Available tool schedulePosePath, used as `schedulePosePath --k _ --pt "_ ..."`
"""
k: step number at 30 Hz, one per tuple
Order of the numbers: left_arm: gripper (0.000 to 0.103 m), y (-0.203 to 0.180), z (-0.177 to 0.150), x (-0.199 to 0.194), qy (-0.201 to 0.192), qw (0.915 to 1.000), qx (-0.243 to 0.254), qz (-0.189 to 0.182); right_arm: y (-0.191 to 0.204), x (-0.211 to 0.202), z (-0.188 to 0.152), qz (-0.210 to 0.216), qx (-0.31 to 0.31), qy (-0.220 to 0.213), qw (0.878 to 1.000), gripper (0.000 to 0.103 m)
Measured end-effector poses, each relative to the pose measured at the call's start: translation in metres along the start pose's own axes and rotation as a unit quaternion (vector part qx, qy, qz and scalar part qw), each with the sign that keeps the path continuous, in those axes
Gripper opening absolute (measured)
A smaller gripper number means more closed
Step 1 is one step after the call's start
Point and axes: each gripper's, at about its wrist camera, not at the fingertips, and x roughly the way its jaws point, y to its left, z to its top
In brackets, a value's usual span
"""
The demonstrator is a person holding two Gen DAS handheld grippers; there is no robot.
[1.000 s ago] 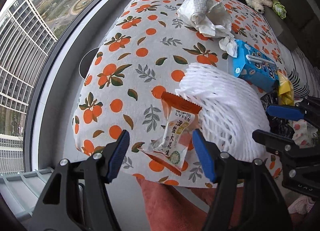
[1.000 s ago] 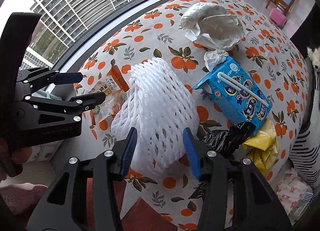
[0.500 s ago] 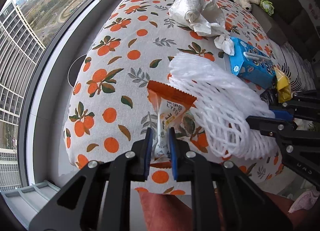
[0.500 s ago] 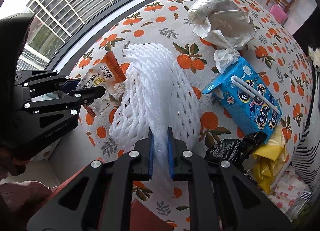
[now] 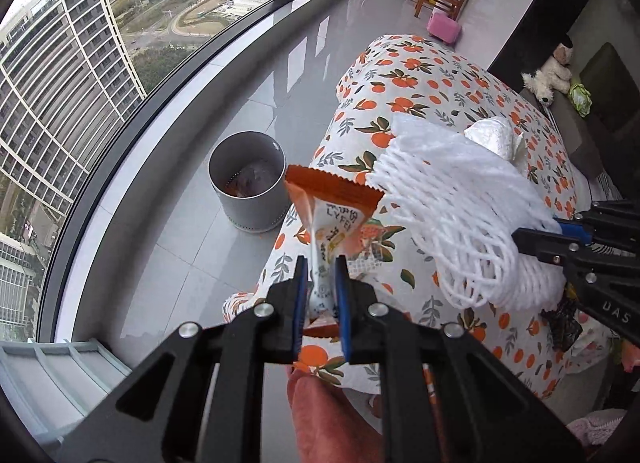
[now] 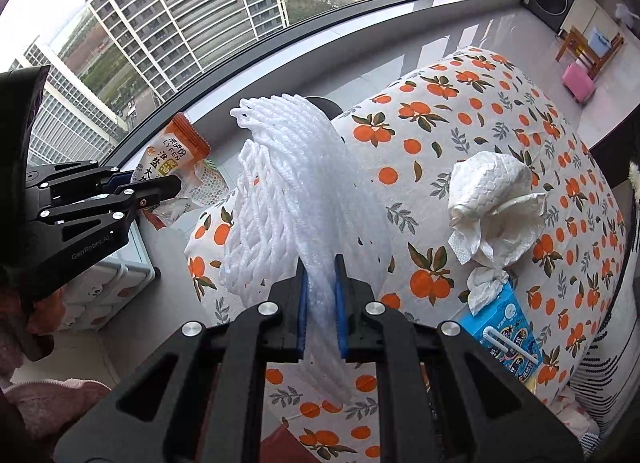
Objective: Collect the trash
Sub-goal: 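Carry the snack packet and foam net over the grey bin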
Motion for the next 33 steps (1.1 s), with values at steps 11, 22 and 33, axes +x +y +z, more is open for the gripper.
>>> schedulePosePath --k 11,22,33 --pt "0.014 0.113 0.059 0.042 -0.006 0.9953 -0.08 0.054 0.049 0.084 0.134 0.023 -0.031 -0.02 0.999 0.011" --pt "0.014 0.191 0.101 0.156 0.008 0.992 -0.11 0.062 0.057 0.234 0.227 0.013 -0.007 0.011 1.0 0.011" --pt "0.014 0.215 0.112 0.242 0.024 0.9934 -0.1 0.051 0.042 0.339 0.259 -0.022 0.03 0.045 0.998 0.031"
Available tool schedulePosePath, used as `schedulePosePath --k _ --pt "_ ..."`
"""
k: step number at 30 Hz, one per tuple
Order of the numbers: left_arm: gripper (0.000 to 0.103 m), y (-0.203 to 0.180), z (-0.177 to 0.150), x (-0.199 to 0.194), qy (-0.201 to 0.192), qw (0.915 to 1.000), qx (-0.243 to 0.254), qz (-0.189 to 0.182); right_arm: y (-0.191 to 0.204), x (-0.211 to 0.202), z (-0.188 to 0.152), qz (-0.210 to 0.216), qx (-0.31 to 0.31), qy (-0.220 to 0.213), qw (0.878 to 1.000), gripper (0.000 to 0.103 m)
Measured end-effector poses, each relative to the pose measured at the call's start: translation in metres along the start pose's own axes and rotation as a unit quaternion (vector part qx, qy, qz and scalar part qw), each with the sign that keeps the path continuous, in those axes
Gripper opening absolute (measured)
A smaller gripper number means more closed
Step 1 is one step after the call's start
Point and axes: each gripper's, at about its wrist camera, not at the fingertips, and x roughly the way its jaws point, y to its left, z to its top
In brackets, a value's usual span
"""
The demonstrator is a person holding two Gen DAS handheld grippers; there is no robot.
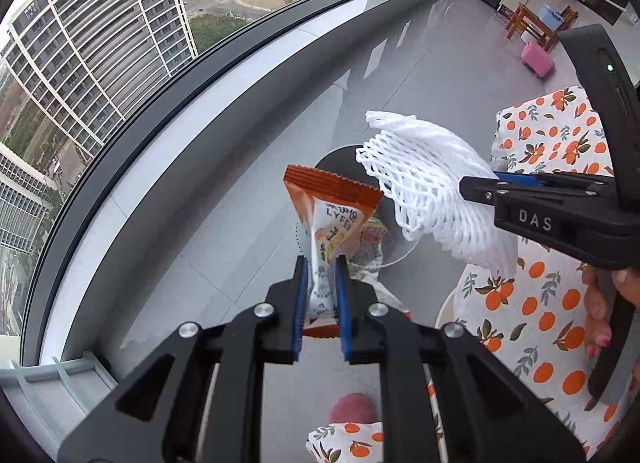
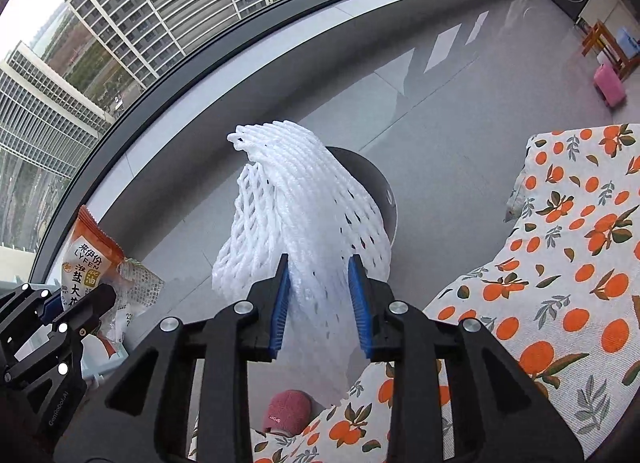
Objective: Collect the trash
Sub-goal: 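Carry the snack packet and foam net over the grey bin, then open the right tool to drop the foam net while the left tool drops the snack packet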
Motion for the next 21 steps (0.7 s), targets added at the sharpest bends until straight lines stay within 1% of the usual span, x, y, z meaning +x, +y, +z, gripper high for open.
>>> schedulePosePath --k 3,8,12,13,14,15,16,21 --pt "0.014 0.006 0.001 0.012 0.003 1.0 0.005 -0.001 -0.002 0.006 0.003 -0.002 0.007 -0.001 1.0 0.032" --pt "0.015 -0.002 0.015 0.033 0.006 0.9999 0.012 -0.007 -0.004 0.002 0.008 0.002 0.014 -0.005 1.0 0.032" --pt "0.015 -0.009 0.021 0.042 0.006 0.9997 0.02 -0.011 -0.004 -0.002 0.011 0.002 0.014 -0.01 1.0 0.032" --pt "0.015 -0.011 0.022 0.044 0.007 0.9997 0.021 -0.012 -0.006 -0.001 0.013 0.004 0.017 -0.01 1.0 0.035" --pt "0.015 -0.012 0.024 0.045 0.007 0.9996 0.023 -0.014 -0.007 -0.001 0.015 0.006 0.021 -0.012 1.0 0.039" --pt "0.015 -0.014 0.025 0.046 0.006 0.9996 0.025 -0.014 -0.007 -0.004 0.016 0.007 0.027 -0.016 0.999 0.052" --pt "0.015 -0.015 0.026 0.047 0.006 0.9995 0.028 -0.013 -0.009 -0.006 0.018 0.006 0.031 -0.022 0.999 0.059" --pt "0.016 -0.019 0.033 0.052 0.005 0.9993 0.031 -0.019 -0.018 -0.016 0.027 0.006 0.04 -0.039 0.998 0.06"
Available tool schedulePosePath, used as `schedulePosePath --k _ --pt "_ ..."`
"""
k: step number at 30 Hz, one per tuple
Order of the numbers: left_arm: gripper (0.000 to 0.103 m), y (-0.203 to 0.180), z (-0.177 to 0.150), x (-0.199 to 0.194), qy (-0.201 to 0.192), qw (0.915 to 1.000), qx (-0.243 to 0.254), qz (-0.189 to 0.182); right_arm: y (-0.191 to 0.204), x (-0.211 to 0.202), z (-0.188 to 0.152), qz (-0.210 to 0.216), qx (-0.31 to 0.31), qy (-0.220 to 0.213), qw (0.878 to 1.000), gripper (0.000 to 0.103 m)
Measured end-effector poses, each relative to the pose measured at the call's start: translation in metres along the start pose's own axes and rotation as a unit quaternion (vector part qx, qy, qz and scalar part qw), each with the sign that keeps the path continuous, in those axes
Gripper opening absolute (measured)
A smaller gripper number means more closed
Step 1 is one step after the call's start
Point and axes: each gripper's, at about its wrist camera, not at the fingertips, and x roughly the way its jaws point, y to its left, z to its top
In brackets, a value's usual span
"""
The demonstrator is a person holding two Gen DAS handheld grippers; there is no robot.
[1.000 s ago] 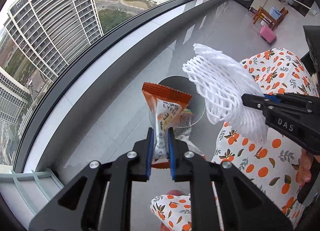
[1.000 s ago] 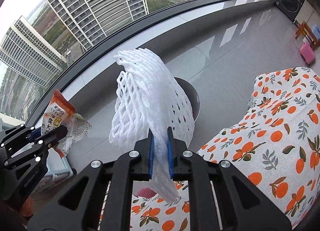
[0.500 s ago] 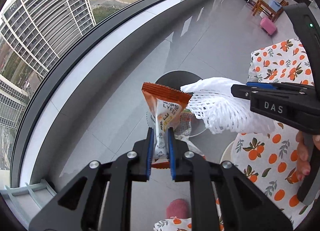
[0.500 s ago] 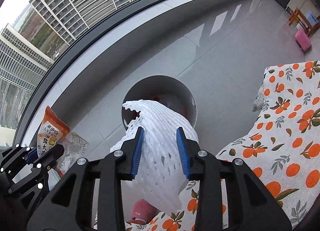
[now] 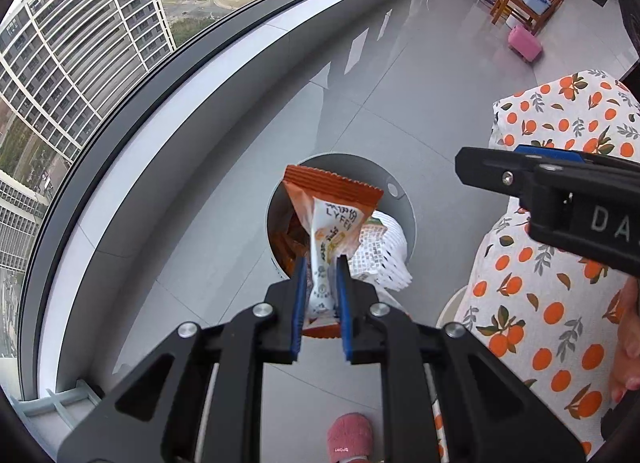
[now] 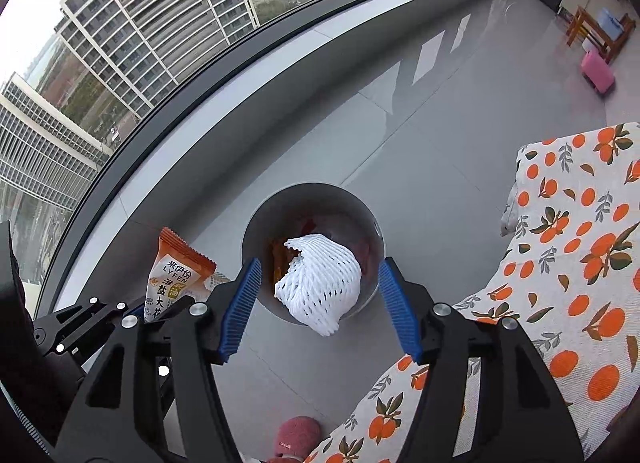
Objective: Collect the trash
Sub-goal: 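Open the right tool to drop the foam net while the left tool drops the snack packet, then move both tools back to the ottoman toward the black and yellow bags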
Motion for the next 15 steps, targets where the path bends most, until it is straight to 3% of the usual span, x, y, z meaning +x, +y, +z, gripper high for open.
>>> schedulePosePath --k 8,10,12,15 --pt "0.023 -0.02 0.027 0.012 -0.011 0.9996 0.021 -0.015 -0.009 -0.033 -0.002 -0.008 -0.001 -0.018 1.0 0.059" --pt "0.031 -0.024 0.035 0.02 -0.005 0.9997 0.02 -0.015 -0.01 -0.041 -0.005 -0.006 -0.001 -0.022 1.0 0.059" --pt "0.05 -0.027 0.041 0.024 -0.005 0.9997 0.016 -0.018 -0.015 -0.048 -0.011 -0.006 -0.001 -0.03 1.0 0.059" --pt "0.058 -0.031 0.047 0.023 -0.009 0.9994 0.015 -0.029 -0.016 -0.063 -0.019 -0.01 -0.003 -0.04 0.999 0.059"
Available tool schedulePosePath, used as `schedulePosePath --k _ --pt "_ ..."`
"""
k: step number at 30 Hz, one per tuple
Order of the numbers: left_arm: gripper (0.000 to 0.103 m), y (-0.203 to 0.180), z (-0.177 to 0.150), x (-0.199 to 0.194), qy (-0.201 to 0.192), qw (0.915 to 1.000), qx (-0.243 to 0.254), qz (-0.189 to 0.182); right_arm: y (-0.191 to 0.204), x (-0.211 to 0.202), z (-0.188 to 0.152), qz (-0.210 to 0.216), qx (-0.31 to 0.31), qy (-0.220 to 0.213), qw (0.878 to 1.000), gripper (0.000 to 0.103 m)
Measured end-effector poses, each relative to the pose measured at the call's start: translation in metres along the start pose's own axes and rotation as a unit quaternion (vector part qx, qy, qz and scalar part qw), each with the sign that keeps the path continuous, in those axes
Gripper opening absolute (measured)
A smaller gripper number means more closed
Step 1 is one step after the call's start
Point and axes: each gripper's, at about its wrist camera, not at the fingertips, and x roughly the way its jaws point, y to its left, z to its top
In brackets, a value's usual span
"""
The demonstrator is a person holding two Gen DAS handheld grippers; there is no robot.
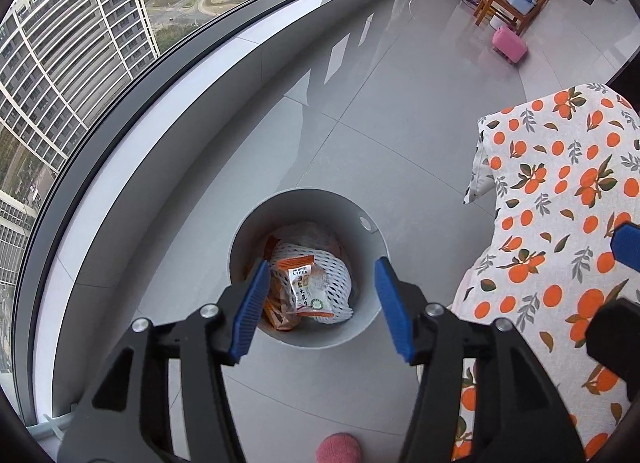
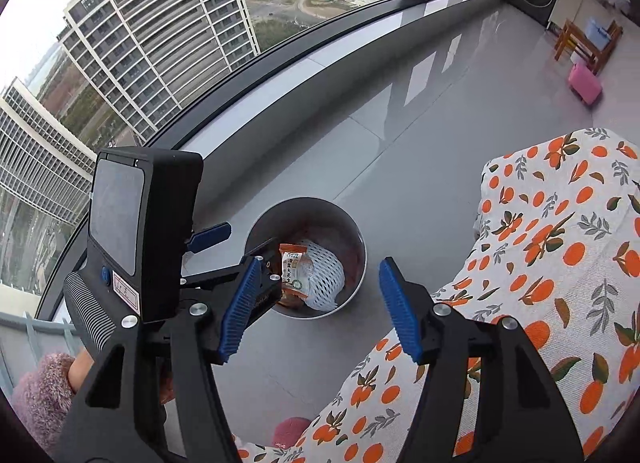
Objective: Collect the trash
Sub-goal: 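Move both tools back to the ottoman toward the black and yellow bags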
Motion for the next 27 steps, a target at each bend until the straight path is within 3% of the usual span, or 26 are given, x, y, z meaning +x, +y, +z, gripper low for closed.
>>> schedulePosePath --k 7,11,14,19,23,27 --pt "0.061 -0.012 -0.007 -0.026 -0.002 0.9999 0.015 -0.005 -0.012 -0.032 -0.022 0.004 0.022 -0.004 1.0 0.059" --pt "0.061 -0.02 -0.031 -0.066 -0.008 0.9992 0.031 0.024 -0.019 -0.058 -0.04 0.008 0.029 -0.01 0.999 0.059" --pt "0.061 -0.03 -0.056 -0.109 -0.015 0.9979 0.038 0.051 -0.022 -0.082 -0.059 0.018 0.032 -0.015 0.999 0.059" --pt "0.068 -0.057 -0.107 -0.185 -0.024 0.9981 0.02 0.053 -0.031 -0.133 -0.1 0.03 0.029 -0.026 0.999 0.059" --pt "0.068 -0.095 -0.154 -0.239 -0.026 0.9976 0.013 0.063 -0.05 -0.183 -0.141 0.035 0.027 -0.039 0.998 0.059" --pt "0.068 -0.145 -0.201 -0.282 -0.023 0.9984 0.009 0.05 -0.077 -0.24 -0.194 0.027 0.022 -0.049 0.998 0.059"
